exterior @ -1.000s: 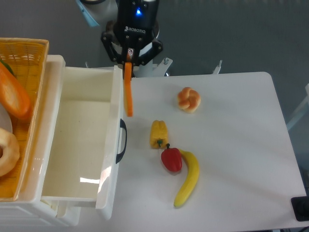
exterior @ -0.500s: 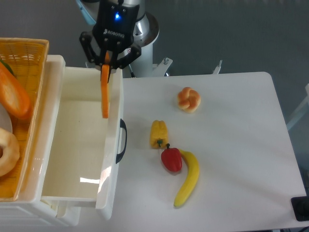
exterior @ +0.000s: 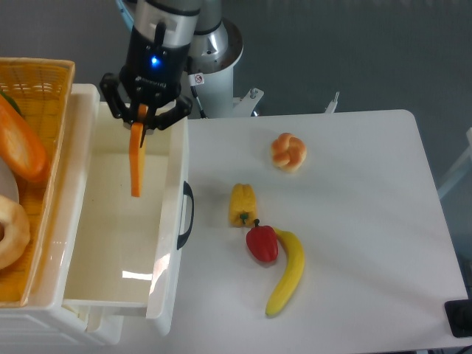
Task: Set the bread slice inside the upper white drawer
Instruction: 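Lower the slice into the drawer and open the gripper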
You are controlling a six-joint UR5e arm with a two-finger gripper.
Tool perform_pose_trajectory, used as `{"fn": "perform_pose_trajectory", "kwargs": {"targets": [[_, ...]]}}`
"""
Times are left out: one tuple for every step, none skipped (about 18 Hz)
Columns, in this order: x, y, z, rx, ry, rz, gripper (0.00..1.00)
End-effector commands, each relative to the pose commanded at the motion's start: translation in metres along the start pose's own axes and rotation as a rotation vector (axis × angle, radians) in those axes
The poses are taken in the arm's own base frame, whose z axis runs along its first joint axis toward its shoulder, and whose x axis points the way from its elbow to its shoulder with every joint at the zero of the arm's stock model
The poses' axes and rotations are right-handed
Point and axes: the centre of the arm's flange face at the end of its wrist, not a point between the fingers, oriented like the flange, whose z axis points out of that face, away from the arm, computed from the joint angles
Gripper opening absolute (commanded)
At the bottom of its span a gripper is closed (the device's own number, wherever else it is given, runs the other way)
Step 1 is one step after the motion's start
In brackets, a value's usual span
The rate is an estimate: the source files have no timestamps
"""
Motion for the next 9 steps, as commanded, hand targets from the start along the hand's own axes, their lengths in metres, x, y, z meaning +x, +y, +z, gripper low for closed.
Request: {"fn": "perform_pose_trajectory", "kwargs": {"targets": [[0.0016,-0.0004,0.0003,0.002,0.0,0.004,0.38],[0.0023,-0.0009,0.0024,0.0,0.002,0.006,0.4],[0.0015,-0.0015,0.005,-0.004,0.002,0.008,0.5],[0.0015,-0.0015,0.0051,-0.004,0.002,0.017,0.57],[0.0011,-0.002,0.0052,-0.004,0.001,0.018,0.58],[0.0011,-0.002,0.0052,-0.004,0.001,0.018,0.58],[0.0016,-0.0019,0.0044,-0.003,0.0,0.021,0.59],[0.0013,-0.0026,0.0044,-0.002,0.0,0.021,0.67],[0.0018,-0.0027,0.0029,0.0,-0.003,0.023,0.73]]}}
